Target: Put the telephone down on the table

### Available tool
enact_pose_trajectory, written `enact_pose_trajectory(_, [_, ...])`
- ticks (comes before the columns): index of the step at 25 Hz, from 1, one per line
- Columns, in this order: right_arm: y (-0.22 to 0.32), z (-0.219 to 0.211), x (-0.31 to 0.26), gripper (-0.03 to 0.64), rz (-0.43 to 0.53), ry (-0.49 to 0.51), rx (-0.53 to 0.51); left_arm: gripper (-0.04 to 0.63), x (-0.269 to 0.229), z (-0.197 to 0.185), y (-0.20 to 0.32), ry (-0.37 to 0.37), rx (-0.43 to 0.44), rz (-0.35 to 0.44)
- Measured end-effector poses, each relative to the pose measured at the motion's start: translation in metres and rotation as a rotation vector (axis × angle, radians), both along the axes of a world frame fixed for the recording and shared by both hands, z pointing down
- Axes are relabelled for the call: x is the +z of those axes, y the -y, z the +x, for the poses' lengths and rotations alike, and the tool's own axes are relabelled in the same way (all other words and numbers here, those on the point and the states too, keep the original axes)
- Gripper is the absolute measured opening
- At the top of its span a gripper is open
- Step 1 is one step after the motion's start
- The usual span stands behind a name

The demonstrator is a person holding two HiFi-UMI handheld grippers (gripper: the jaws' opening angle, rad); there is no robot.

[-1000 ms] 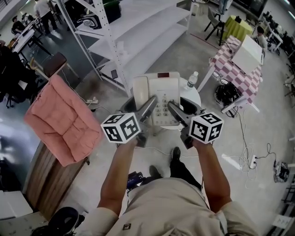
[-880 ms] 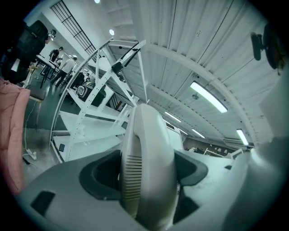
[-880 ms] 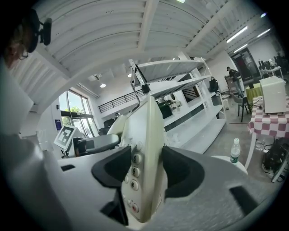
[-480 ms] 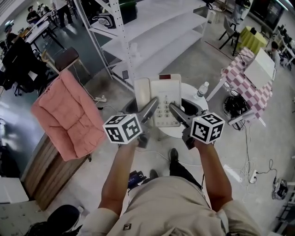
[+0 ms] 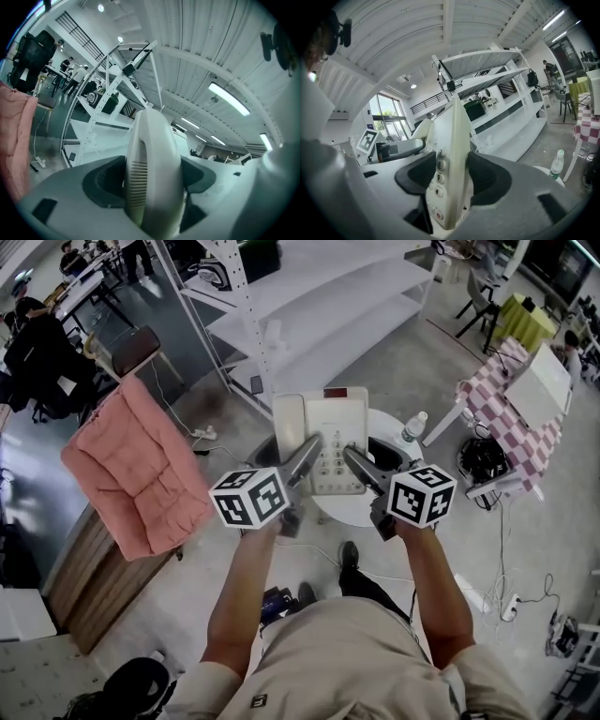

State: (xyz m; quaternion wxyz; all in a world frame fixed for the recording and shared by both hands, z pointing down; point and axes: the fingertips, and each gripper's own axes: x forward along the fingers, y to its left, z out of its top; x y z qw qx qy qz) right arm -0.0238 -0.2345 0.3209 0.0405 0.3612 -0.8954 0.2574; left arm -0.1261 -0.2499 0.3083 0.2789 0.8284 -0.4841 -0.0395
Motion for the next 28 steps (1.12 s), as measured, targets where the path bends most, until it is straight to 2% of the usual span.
enact_pose_trajectory(12, [0.043,0.024,0.033,0.201,-0.049,0.003,-0.008,0.342,0.036,0.022,0.043,0.004,-0.017,-0.055])
enact_pose_trajectory(28, [0.084,0.033,0.112,0.201,-0.180,0.011,-0.006,0.342,0.116,0.031,0.084,0.018,-0.020,-0.189])
